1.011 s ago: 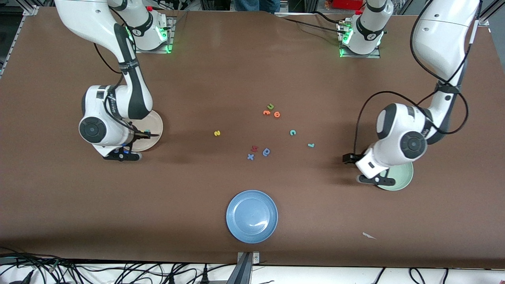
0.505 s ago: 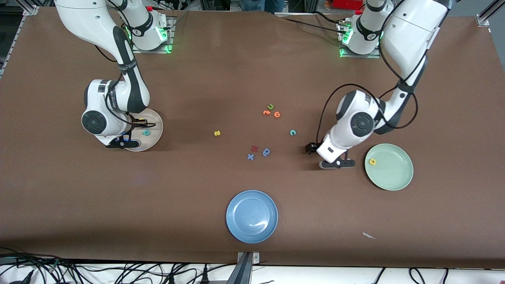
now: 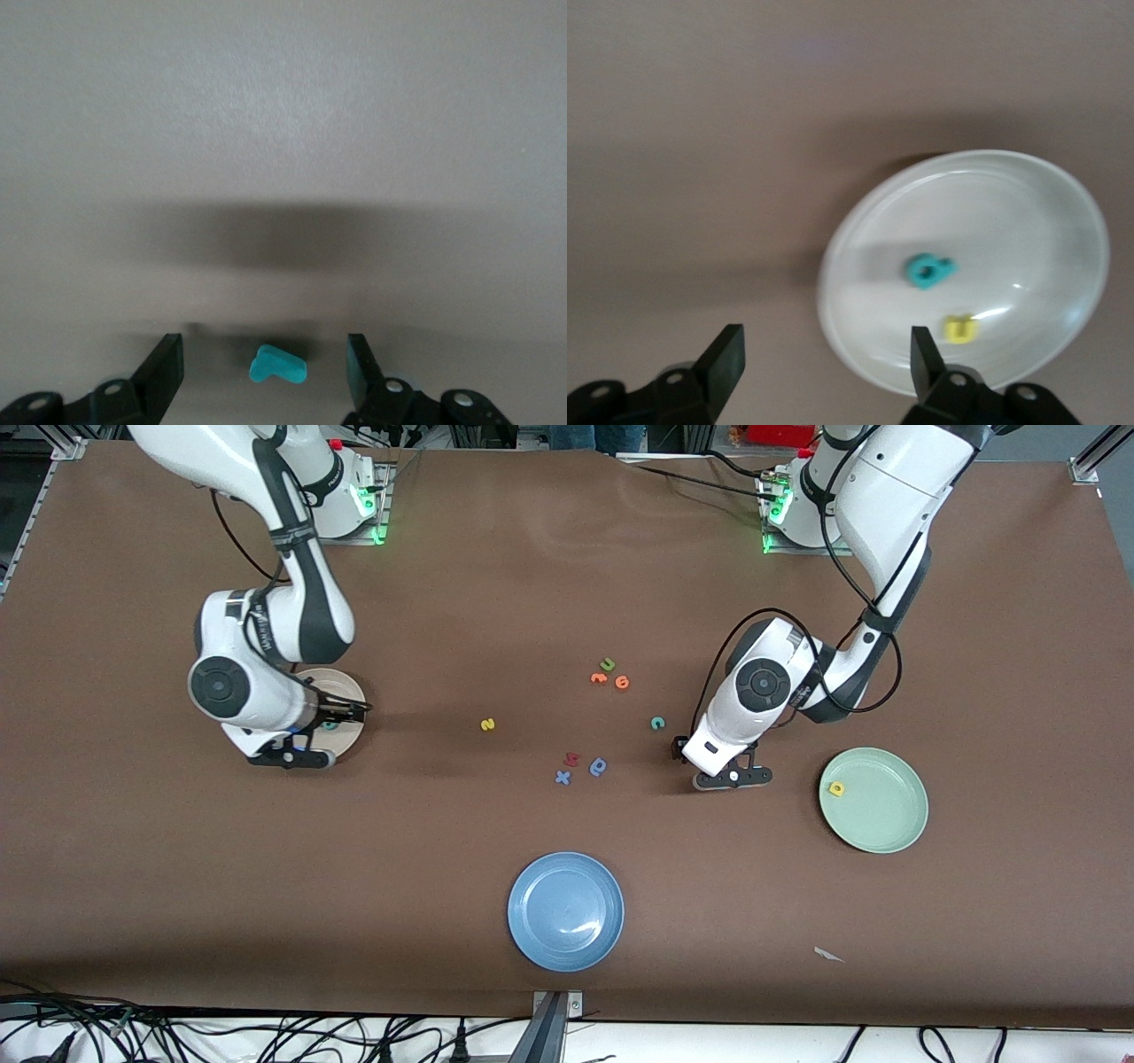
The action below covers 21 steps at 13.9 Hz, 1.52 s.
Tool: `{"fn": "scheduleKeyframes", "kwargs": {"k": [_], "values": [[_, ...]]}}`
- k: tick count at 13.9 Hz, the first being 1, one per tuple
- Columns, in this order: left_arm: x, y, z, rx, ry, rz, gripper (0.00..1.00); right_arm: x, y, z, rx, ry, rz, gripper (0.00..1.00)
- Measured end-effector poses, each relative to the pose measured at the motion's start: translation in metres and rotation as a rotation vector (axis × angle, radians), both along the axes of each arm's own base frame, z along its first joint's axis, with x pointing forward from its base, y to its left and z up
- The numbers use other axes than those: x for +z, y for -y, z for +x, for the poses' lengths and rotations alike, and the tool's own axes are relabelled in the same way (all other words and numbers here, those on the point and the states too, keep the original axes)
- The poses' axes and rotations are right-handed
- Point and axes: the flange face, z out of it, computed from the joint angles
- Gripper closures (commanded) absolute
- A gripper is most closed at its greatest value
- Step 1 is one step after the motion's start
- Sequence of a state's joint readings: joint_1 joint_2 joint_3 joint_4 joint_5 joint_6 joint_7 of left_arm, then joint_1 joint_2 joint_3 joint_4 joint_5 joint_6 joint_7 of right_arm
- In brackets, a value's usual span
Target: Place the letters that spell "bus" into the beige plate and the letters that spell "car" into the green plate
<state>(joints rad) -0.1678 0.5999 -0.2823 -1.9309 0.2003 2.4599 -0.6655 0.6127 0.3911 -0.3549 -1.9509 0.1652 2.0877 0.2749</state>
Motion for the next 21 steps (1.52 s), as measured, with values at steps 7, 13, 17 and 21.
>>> {"fn": "scheduleKeyframes", "kwargs": {"k": [7,13,17,21], "values": [[-0.011,0.009,-0.010,0.003,-0.021,0.007,0.40,-0.026,-0.144,-0.010,-0.427,0.074,0.014,0.27],[-0.010,0.012,-0.011,0.008,-0.019,0.006,0.54,-0.067,-0.184,-0.029,-0.581,0.116,-0.012,0.41],[-0.009,0.012,-0.011,0.009,-0.018,0.005,0.59,-0.084,-0.197,-0.040,-0.574,0.116,-0.025,0.42],[-0.009,0.012,-0.011,0.009,-0.018,0.005,0.65,-0.096,-0.202,-0.045,-0.567,0.121,-0.030,0.88]]}}
